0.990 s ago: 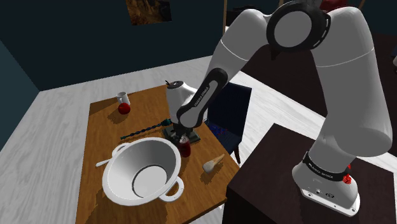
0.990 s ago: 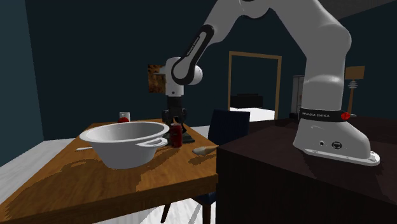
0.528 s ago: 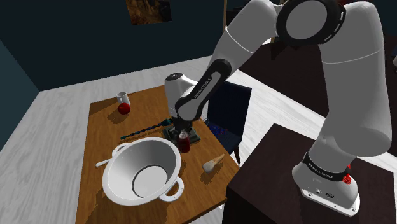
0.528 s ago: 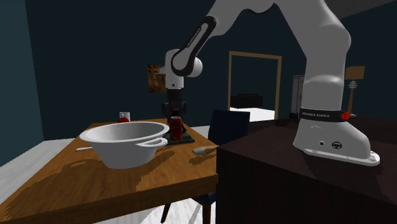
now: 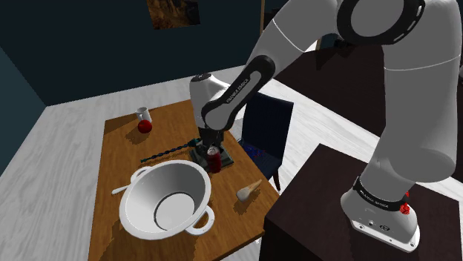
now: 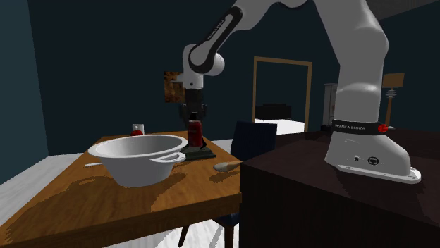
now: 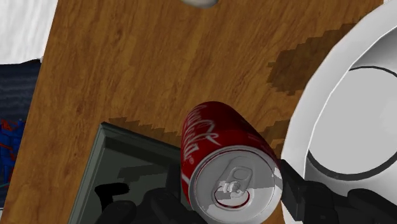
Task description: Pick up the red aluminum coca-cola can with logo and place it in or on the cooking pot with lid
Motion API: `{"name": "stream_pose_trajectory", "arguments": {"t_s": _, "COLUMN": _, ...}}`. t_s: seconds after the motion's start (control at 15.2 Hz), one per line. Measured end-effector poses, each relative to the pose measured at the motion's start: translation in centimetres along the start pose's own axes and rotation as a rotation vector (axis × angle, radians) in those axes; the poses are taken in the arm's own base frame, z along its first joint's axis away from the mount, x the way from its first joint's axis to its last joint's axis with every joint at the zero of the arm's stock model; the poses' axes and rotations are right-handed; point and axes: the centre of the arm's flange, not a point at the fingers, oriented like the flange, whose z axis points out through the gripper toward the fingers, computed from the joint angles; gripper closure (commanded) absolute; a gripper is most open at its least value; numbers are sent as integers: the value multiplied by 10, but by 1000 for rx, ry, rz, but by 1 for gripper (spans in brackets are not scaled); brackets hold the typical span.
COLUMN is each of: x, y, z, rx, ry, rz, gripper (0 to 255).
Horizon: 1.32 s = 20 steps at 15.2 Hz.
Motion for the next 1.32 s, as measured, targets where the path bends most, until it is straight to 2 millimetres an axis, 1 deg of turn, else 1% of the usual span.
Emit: {"name": "stream_pose_trajectory", "arguments": {"t_s": 1.32, "x": 0, "y": 0, "z": -106, "rx": 0, "ry": 0, "rz": 0, "gripper": 255}}
